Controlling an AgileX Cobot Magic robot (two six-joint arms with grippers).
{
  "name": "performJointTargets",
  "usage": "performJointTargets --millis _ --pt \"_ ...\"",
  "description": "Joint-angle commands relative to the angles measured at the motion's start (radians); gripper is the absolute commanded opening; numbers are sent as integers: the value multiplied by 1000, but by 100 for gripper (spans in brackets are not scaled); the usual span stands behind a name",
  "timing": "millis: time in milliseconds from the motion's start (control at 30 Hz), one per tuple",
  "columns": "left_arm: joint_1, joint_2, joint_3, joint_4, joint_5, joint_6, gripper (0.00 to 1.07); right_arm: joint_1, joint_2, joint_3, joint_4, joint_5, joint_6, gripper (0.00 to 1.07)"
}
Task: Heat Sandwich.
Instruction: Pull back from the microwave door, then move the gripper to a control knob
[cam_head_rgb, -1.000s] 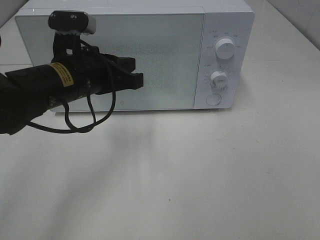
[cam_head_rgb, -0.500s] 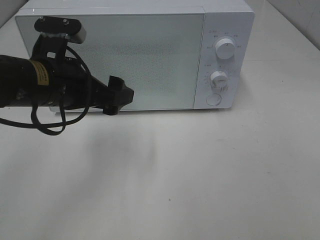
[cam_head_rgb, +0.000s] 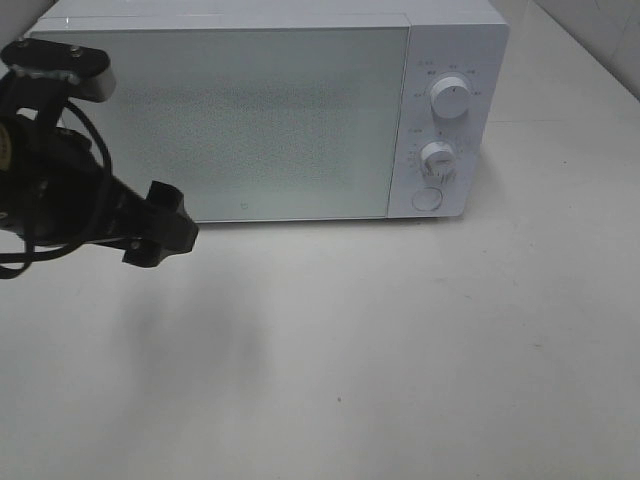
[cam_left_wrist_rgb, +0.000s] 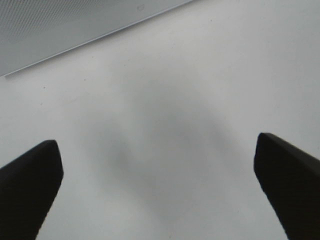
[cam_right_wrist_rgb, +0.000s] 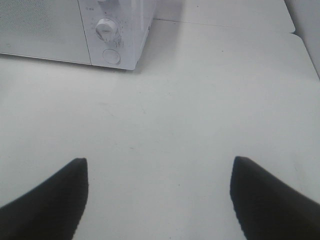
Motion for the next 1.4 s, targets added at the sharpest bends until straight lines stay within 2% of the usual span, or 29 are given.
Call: performJointTargets --millis 33,233,367,567,733,833,1067,1400 --pt "15 -55 -3 -3 116 -6 100 -5 -29 2 -3 -8 -7 75" --pt "103 -110 -78 -9 367 -4 100 -5 -29 2 -3 -8 -7 75" --pt "158 -129 -117 -10 442 4 100 -5 -29 2 -3 -8 -7 75" --pt "291 -157 -145 -41 545 58 100 -5 -29 2 -3 -8 -7 75" --pt "357 -187 -145 -64 631 92 100 -5 -29 2 -3 -8 -7 75" --pt "379 -215 -145 -78 665 114 100 -5 -29 2 -3 -8 -7 75" --pt "383 -299 -141 -78 743 115 100 -5 -29 2 -3 -8 -7 75" --pt "383 -509 42 -111 746 115 100 -5 -29 2 -3 -8 -7 75"
